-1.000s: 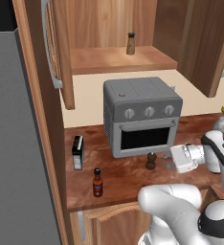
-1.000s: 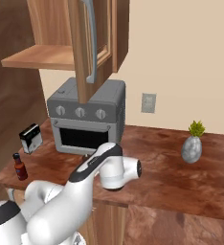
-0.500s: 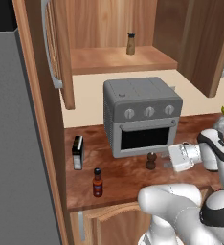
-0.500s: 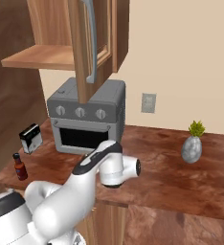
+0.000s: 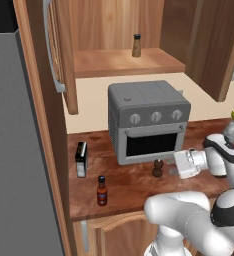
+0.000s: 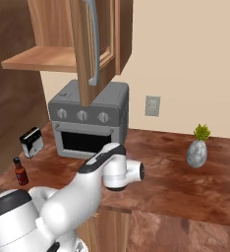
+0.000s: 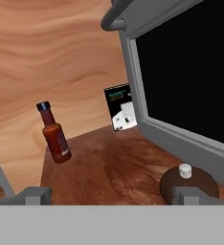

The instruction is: There are various items on the counter. Only move the condiments/shakers into the cabinet.

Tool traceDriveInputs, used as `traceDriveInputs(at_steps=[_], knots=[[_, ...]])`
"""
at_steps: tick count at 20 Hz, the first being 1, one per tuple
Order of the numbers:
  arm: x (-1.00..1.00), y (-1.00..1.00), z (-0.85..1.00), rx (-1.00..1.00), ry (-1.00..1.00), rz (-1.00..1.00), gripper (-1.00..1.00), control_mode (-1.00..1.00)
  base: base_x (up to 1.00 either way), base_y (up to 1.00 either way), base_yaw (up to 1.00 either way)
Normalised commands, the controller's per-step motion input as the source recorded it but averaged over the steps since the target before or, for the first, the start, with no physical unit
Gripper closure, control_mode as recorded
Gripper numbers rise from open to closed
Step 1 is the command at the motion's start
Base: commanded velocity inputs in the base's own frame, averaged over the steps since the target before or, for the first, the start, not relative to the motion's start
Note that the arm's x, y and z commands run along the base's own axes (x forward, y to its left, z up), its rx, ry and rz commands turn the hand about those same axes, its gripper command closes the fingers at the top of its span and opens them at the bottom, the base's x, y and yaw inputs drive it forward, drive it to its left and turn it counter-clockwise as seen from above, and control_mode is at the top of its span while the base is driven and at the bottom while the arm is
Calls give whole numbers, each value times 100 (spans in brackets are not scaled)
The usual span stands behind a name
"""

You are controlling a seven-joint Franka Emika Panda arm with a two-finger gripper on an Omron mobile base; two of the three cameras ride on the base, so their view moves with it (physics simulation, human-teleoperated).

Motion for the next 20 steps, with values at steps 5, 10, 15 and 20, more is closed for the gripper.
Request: traceDriveInputs(at_steps=[5,10,15,20], knots=[[14,2,-18,0,0,0,-100,-100,0,0,0],[17,0,-17,0,0,0,-100,-100,0,0,0],[20,0,-3,0,0,0,-100,-100,0,0,0],[21,0,-5,0,0,0,-100,-100,0,0,0]])
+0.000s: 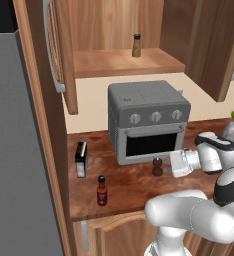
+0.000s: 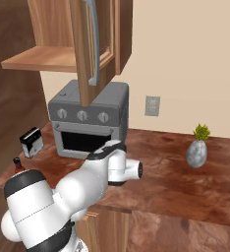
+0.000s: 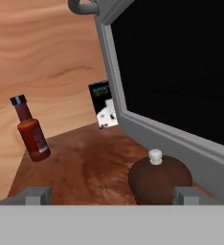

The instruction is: There are various items on the counter. Only move the condiments/shakers into the cabinet.

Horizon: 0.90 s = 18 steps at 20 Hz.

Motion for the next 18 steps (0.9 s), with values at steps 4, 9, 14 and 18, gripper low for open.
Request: traceDriveInputs(at_steps=[4,9,14,18], knots=[[5,0,-15,0,0,0,-100,-100,0,0,0],[0,0,-21,0,0,0,-100,-100,0,0,0],[0,-1,-10,0,0,0,-100,-100,0,0,0],[4,0,0,0,0,0,-100,-100,0,0,0]])
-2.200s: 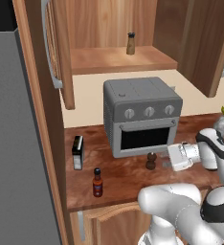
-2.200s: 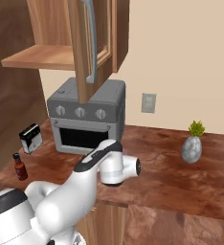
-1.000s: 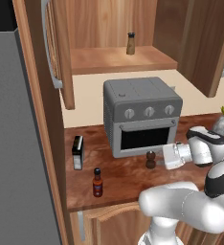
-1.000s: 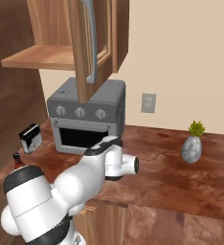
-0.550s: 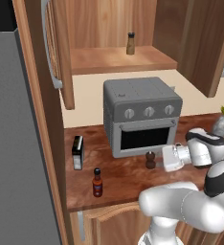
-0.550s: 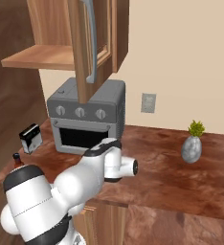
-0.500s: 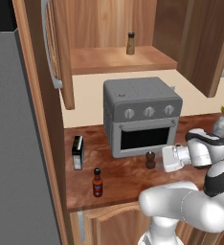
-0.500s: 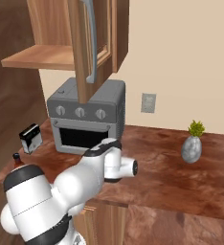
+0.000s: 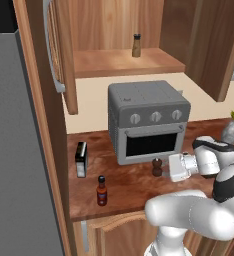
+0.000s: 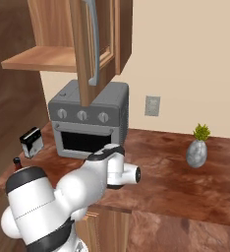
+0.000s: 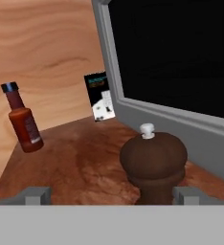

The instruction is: There are various items on the counter. Only move the condiments/shakers into the cabinet.

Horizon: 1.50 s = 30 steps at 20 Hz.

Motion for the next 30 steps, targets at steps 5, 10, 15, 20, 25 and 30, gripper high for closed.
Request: traceDriveInputs(at_steps=[5,10,15,20,25,30], knots=[[8,0,0,0,0,-2,-100,-100,0,0,0],[19,0,0,0,0,-7,-100,-100,0,0,0],[19,0,0,0,-2,-11,-100,-100,0,0,0],[36,0,-2,0,-1,-10,-100,-100,0,0,0],[25,0,-8,-1,-1,-1,-100,-100,0,0,0],[0,0,0,0,0,0,100,-100,0,0,0]])
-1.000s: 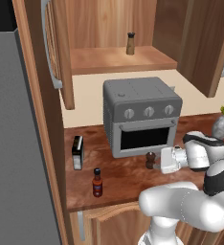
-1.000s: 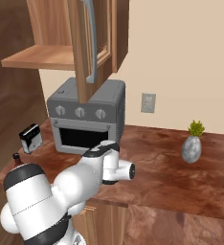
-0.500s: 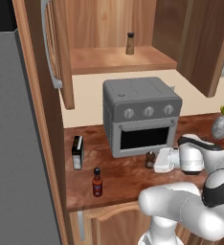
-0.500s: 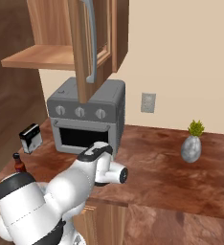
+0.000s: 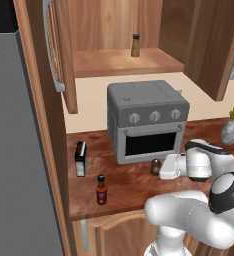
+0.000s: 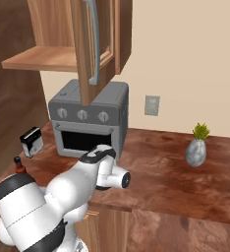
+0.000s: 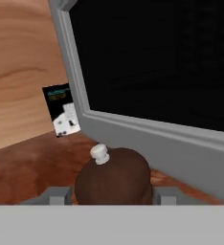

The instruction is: There are various items on the counter. Only move the condiments/shakers into the cabinet.

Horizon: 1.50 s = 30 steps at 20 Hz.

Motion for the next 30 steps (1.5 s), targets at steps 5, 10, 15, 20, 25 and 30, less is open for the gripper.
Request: traceDriveInputs(at_steps=[5,10,15,20,25,30], knots=[[-77,1,31,2,-12,-5,100,-100,0,0,0],[-99,-15,79,21,-1,-19,100,-100,0,0,0],[-100,-2,92,17,0,-22,100,-100,0,0,0],[-100,3,100,10,0,-24,100,-100,0,0,0],[-81,30,100,1,0,-29,100,-100,0,0,0],[-60,65,100,1,0,-32,100,-100,0,0,0]])
